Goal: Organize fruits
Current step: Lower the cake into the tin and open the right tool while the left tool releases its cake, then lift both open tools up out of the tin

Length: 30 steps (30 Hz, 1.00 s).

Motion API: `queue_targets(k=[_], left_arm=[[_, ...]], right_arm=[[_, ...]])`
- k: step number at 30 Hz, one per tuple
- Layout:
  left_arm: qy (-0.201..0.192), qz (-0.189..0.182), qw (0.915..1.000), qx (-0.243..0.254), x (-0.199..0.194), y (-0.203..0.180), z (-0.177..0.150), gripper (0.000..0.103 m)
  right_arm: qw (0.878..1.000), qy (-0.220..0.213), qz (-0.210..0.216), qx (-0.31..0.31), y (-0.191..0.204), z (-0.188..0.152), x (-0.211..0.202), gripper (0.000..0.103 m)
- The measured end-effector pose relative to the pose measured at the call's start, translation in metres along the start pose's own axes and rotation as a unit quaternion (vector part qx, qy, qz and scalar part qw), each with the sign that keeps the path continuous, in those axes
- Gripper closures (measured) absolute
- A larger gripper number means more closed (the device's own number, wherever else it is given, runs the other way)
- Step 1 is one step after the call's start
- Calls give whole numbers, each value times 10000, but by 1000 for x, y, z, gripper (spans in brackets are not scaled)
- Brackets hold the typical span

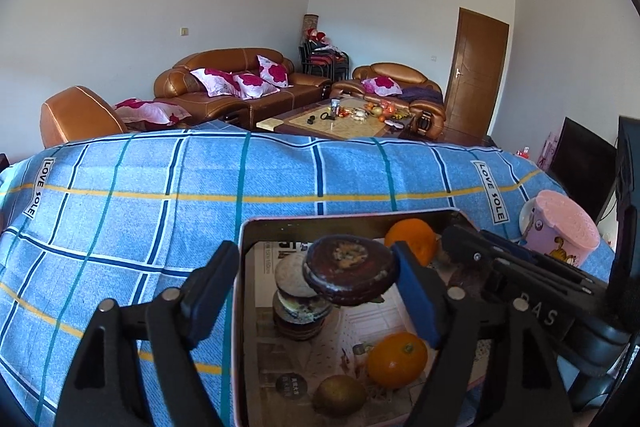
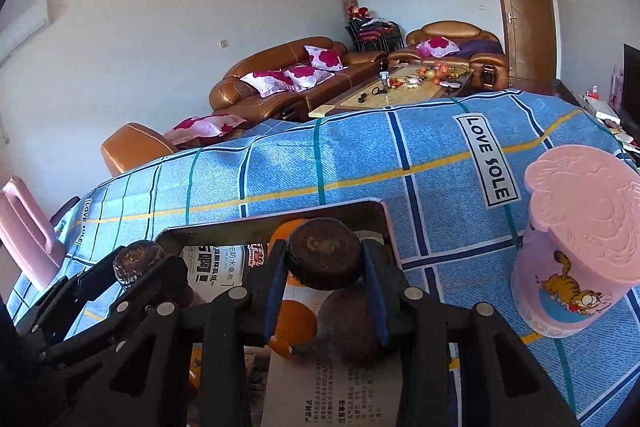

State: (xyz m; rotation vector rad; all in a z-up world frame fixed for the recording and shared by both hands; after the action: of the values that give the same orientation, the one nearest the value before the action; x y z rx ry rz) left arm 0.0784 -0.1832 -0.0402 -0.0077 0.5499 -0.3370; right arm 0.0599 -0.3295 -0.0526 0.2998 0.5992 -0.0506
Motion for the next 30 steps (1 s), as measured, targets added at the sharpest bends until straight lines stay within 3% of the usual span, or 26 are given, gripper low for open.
queue_targets(k=[3, 6, 11, 14, 16, 21, 25, 30], left_arm=[[-118, 70, 9997, -180, -5, 8, 2, 2], [-146, -46, 9995, -278, -8, 8, 3, 0], [-204, 2, 9997, -152, -7, 4, 4, 0], [-304, 138, 9994, -114, -10, 4, 5, 0], [-305, 227, 9992, -78, -10, 4, 4, 0], [-412, 560, 9975, 109, -17, 5, 1, 0], [-559, 750, 9954, 229, -28, 8, 0, 0], [-720, 865, 9932, 299, -43, 11, -3, 0]], right_arm=[[9996, -73, 234, 105, -1, 3, -6, 62], [9988, -154, 440, 177, 0, 7, -10, 59], [9978, -417, 433, 263, -2, 9, -21, 57], [9971, -726, 51, 207, -6, 11, -32, 45], [9944, -1017, -238, 161, -10, 14, -42, 32], [9833, -1683, -687, -46, -8, 17, -66, 17], [9750, -1840, -1148, -476, 0, 14, -74, 16], [9717, -1931, -1208, -627, 5, 9, -86, 16]])
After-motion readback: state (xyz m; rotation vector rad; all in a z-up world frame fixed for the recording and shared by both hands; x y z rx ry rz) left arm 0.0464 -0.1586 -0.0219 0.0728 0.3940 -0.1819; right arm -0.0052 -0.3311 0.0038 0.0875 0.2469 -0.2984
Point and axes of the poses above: each gripper's, at about its wrist camera, not at the fingertips, and x roughly the way its jaws point, y to its left, z to its top, the point moved 7 cm from there along x, roughly the way its jaws point, and after that the axes turned 1 degree about x, right-handed, at the moved point
